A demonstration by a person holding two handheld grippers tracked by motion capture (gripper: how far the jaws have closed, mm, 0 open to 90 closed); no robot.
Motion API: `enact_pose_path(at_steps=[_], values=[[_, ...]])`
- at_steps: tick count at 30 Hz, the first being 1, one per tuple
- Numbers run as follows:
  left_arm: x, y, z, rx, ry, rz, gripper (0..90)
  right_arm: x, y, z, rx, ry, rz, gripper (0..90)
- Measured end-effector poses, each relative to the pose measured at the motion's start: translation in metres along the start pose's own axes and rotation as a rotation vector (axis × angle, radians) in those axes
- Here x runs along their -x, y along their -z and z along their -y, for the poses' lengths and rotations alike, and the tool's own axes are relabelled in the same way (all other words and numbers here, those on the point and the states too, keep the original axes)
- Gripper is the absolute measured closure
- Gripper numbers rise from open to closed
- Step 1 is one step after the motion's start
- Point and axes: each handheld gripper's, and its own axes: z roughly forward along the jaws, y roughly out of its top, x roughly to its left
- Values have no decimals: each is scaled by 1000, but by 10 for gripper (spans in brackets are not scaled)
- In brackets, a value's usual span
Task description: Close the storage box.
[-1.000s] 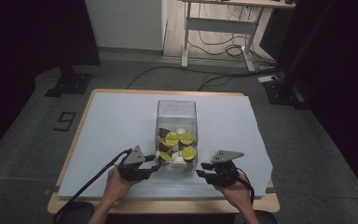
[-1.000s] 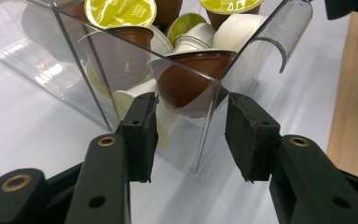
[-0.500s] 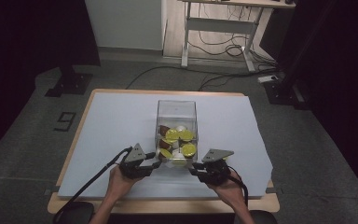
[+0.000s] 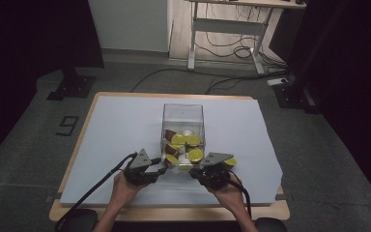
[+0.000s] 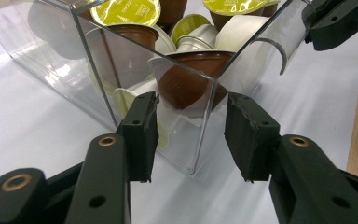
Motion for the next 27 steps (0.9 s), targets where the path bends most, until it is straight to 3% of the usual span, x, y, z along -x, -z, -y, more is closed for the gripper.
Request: enact_pose_path(at_steps=[12,16,27], values=[[0,-3,2,-44,-10,-14,481,3,-4,-3,-3,8,9,817],[-1,-3,4,-65,-10,-13,410,4,-5,-4,-3,6,12,815],[-6,-5,14,-100,36,0,190,10,-10,-9,-3,2,30,809]])
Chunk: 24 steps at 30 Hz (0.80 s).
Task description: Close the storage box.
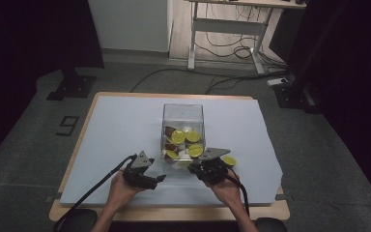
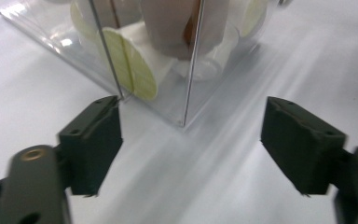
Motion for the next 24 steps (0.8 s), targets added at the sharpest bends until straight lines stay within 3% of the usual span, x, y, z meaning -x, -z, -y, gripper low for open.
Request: enact_pose_path(at_steps=[4,13,24], values=[[-4,1,5,-11,19,9,151,1,-2,-2,-1,-4,-2,802],[-12,1,15,-46,59,-14,70,7,-7,-6,1,-18,16,801],[-17,-2,23,-113,66,-28,0,16,-13,-11,8,-30,37,800]])
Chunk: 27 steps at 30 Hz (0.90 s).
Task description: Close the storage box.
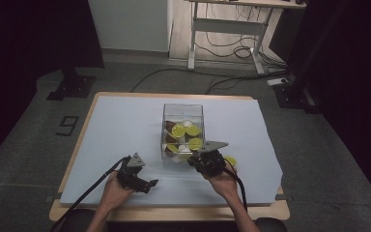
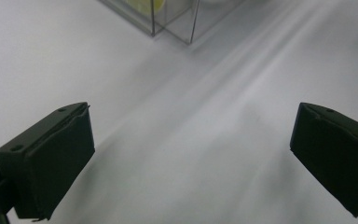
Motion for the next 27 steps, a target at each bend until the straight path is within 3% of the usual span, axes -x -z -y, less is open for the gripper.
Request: enact_pose_path(at_steps=[8,27], values=[[-2,-3,4,-28,-13,-31,0,7,-5,-4,5,-4,12,799],[-2,-5,5,-47,-17,-38,0,20,-16,-12,16,-16,39,799]])
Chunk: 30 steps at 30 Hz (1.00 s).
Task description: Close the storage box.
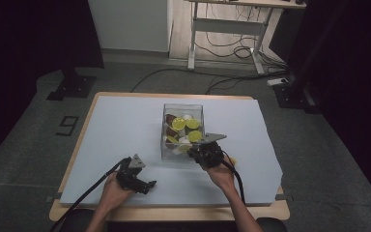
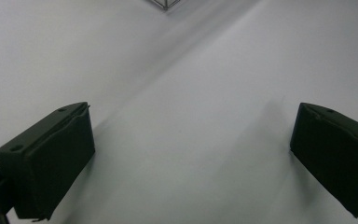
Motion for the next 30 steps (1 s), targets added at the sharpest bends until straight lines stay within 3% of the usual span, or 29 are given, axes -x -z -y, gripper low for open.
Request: enact_pose_path(at_steps=[12,30], values=[[1,0,0,1,1,-3,0,7,-8,-3,18,-1,24,798],[1,-1,0,-2,-6,-10,0,3,-10,-2,27,14,64,790]])
